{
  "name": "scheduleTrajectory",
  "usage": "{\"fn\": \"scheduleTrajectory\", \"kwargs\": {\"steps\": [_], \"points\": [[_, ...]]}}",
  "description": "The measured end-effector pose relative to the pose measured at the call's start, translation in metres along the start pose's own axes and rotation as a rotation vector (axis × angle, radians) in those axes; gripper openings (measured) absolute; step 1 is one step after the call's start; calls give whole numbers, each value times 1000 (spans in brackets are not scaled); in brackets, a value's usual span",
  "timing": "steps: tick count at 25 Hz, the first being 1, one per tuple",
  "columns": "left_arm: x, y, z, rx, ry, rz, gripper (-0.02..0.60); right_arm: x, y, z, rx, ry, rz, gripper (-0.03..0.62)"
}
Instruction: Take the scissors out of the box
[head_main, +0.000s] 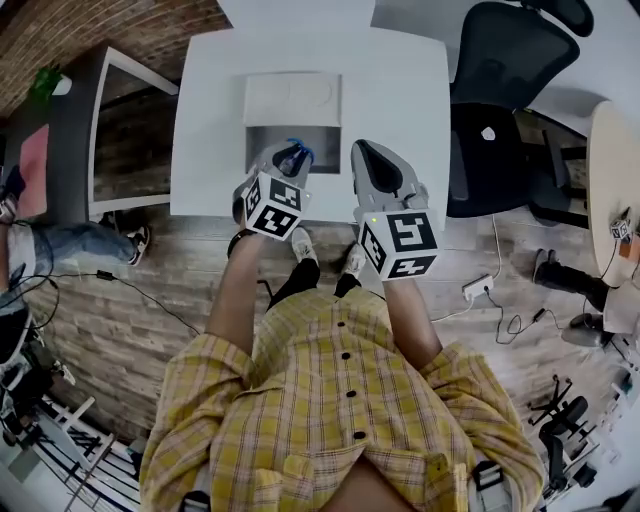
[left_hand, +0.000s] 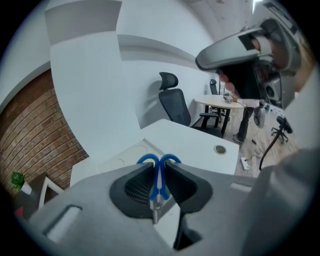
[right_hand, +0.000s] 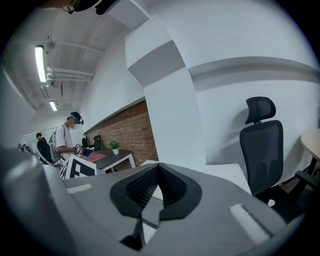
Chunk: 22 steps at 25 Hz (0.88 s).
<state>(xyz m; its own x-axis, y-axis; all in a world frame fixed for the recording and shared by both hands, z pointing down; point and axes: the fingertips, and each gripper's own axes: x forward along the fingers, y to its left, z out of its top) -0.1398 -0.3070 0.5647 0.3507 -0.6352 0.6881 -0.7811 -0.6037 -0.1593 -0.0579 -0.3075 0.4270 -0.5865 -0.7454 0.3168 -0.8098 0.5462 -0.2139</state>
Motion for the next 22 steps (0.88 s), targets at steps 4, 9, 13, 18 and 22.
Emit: {"fn": "scheduleTrajectory", "kwargs": {"steps": [4,9,13,18,22], "points": [[-32,1,23,-97,-100,62,75,-11,10,12,-10,-29,13,5],[-62,-1,40,-134,-170,119,75,-23,20,28,-27,-70,29,5],[-87,1,56,-147,-224,151,75,-31,29,40,-32,-103,37,5],[-118,-4,82,-183,-303,199,76,-43,33,51,-45,-129,36,5],[-145,-3,99,-214,-374,242,75,-53,43,66,-55,-156,51,5]]}}
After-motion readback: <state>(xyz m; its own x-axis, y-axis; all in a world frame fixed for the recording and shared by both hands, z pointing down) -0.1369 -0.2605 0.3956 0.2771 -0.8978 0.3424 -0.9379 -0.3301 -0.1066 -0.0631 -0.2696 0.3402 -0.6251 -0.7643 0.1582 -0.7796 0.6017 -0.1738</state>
